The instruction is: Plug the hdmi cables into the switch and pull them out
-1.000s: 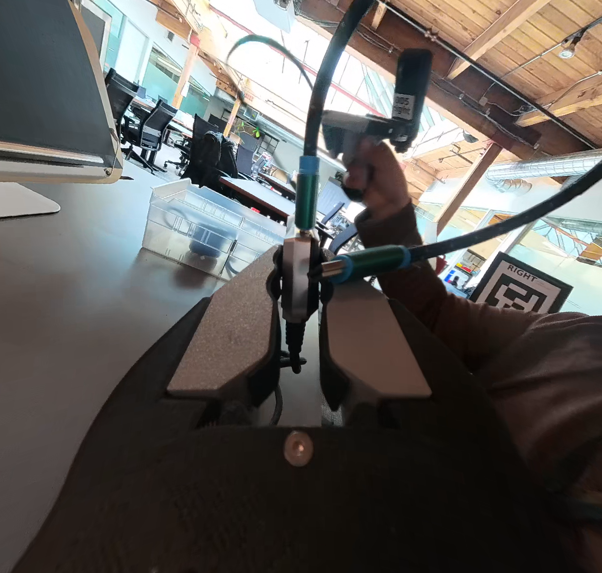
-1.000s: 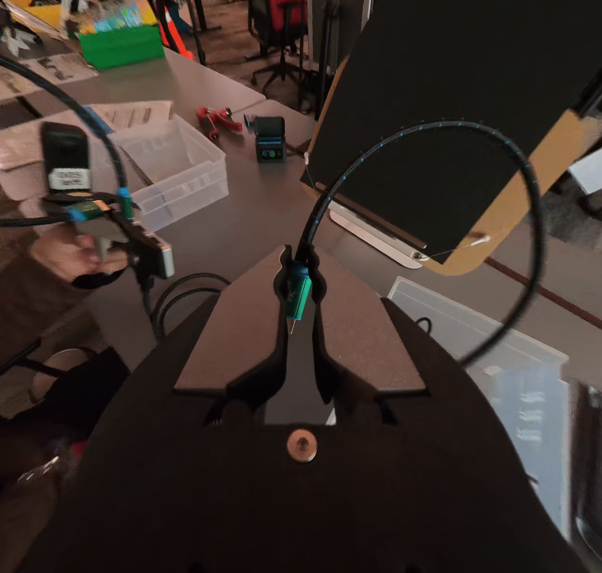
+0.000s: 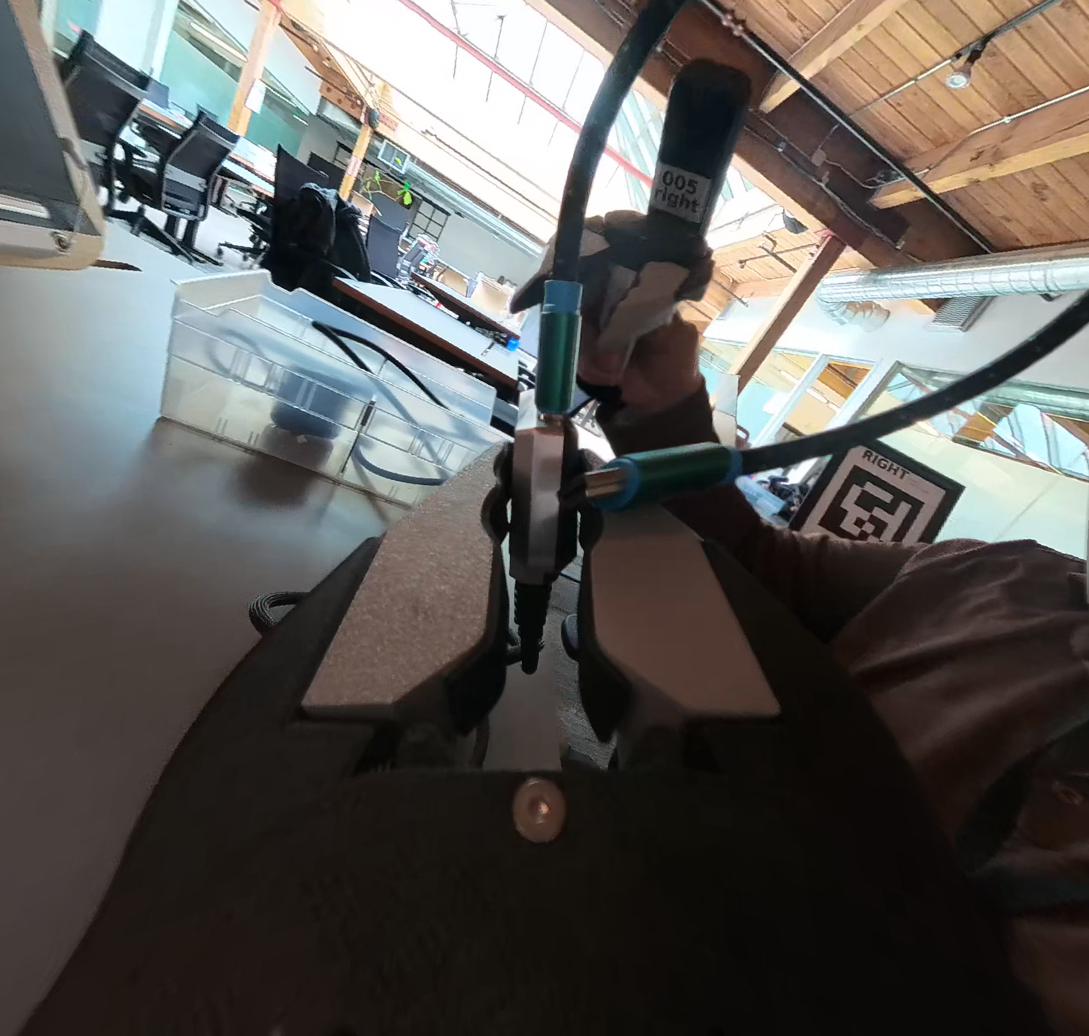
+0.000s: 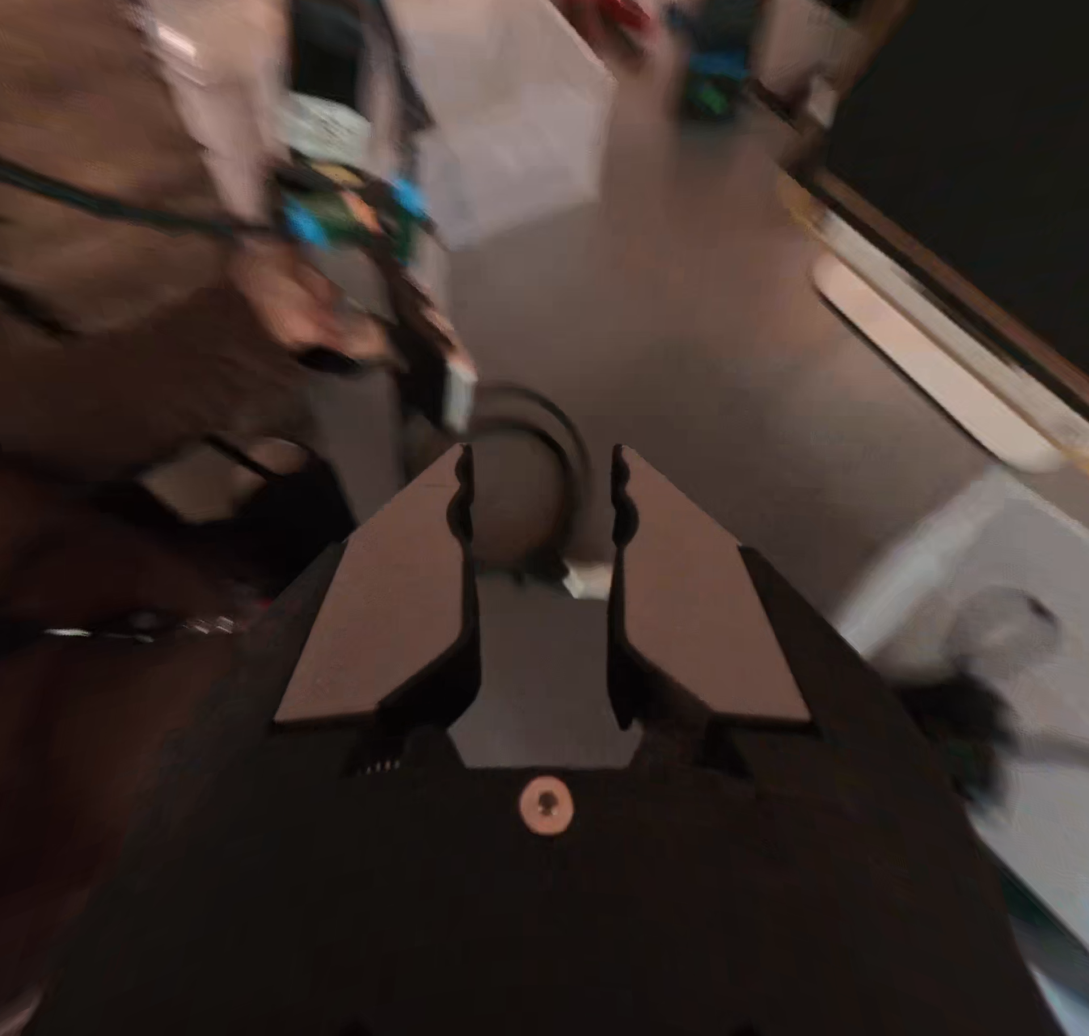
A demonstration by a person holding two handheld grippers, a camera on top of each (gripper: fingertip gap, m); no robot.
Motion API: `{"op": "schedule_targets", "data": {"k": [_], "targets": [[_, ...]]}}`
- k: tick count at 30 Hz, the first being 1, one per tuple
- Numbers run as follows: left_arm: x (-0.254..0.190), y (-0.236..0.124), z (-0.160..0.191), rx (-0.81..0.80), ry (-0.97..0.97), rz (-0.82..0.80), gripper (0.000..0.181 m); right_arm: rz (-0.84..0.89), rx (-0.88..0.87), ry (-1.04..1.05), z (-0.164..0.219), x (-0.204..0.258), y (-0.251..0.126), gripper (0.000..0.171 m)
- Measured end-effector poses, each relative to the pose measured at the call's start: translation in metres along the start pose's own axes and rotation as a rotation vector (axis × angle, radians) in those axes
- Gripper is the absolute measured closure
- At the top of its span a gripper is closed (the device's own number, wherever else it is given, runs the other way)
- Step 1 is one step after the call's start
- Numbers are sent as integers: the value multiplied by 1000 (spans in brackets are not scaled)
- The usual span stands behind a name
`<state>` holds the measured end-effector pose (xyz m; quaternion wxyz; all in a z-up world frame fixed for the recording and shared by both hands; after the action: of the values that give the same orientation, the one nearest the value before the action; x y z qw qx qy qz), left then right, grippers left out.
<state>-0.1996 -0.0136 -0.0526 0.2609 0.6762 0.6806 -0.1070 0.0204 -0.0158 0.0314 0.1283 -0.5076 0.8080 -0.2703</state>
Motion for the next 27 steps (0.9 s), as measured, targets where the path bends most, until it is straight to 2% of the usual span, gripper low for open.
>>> {"op": "schedule_targets", "data": {"k": [4, 6, 7, 9, 10, 19, 23, 25, 26, 27], "targets": [[-6, 8, 5, 12, -9, 26, 164, -209, -154, -25, -29, 42, 56, 131], [-8, 11, 7, 21, -6, 26, 164, -184, -116, -56, -31, 45, 78, 133], [-8, 12, 8, 26, -5, 26, 164, -176, -112, -74, -31, 46, 86, 143], [-7, 13, 9, 30, -6, 17, 164, -202, -91, -77, -30, 46, 96, 152], [-6, 12, 9, 26, -11, 16, 164, -232, -97, -70, -30, 47, 98, 158], [-1, 15, 11, -22, -37, 9, 163, -340, -264, -16, -20, 39, 107, 161], [2, 17, 13, -66, -62, 10, 163, -339, -452, 41, -15, 35, 104, 163], [6, 22, 24, -34, -75, -6, 164, -247, -718, 128, -19, 15, 80, 165], [8, 27, 32, -2, -91, -4, 163, -207, -786, 138, -21, 4, 66, 165], [8, 31, 38, 2, -113, 7, 163, -244, -809, 136, -24, 1, 56, 164]]}}
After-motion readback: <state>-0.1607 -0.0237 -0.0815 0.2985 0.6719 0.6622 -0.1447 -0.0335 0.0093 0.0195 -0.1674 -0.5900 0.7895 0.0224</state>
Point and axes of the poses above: each gripper's, where its closed fingertips meet, y out along the fingers, z out of its underside, x = y × z across the jaws, the point moved 7 cm from there along -y, back along the fingers
